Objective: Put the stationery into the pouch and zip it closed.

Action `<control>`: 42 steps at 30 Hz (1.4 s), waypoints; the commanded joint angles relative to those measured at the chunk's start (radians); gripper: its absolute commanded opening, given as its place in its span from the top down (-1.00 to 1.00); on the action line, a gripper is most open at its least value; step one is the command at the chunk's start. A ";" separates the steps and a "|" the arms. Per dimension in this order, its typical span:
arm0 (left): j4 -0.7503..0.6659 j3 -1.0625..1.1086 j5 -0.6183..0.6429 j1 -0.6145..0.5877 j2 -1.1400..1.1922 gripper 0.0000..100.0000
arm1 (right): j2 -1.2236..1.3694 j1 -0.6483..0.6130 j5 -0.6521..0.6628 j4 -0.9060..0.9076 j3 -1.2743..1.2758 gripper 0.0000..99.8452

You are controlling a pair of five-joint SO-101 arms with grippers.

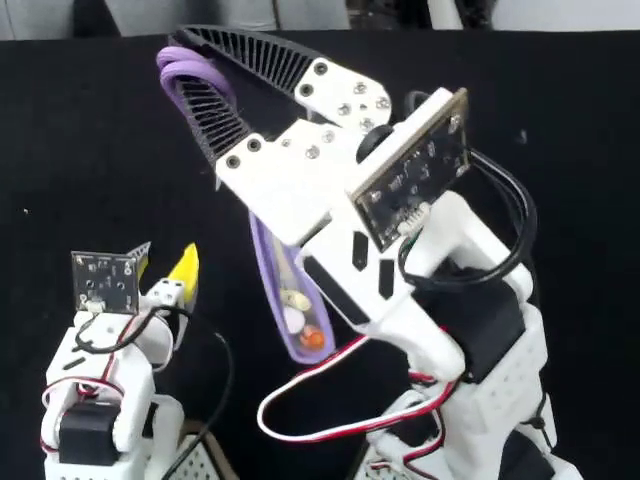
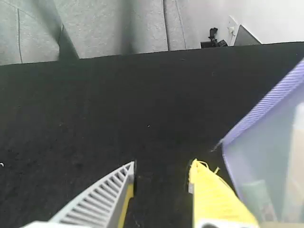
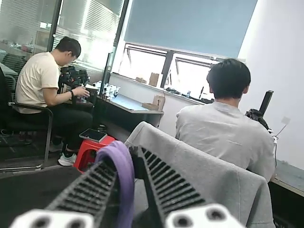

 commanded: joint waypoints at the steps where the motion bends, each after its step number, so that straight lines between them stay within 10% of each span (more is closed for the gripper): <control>1: 0.006 -0.071 -0.012 -0.008 0.005 0.61 | -0.027 -0.005 0.009 -0.018 -0.007 0.98; 10: 0.140 -0.237 -0.015 0.122 0.005 0.61 | -0.027 -0.005 0.009 -0.017 -0.005 0.98; 18: -0.293 -0.094 -0.003 -0.217 0.009 0.61 | -0.035 -0.006 0.008 0.060 -0.016 0.98; 32: -0.692 0.067 0.155 -0.332 0.272 0.61 | -0.065 -0.006 0.008 0.138 -0.010 0.98; 37: -0.651 0.007 0.150 -0.239 0.479 0.61 | -0.076 -0.006 0.014 0.133 -0.016 0.98; 42: -0.324 -0.120 0.150 -0.111 0.400 0.61 | -0.079 -0.006 0.014 0.133 -0.013 0.98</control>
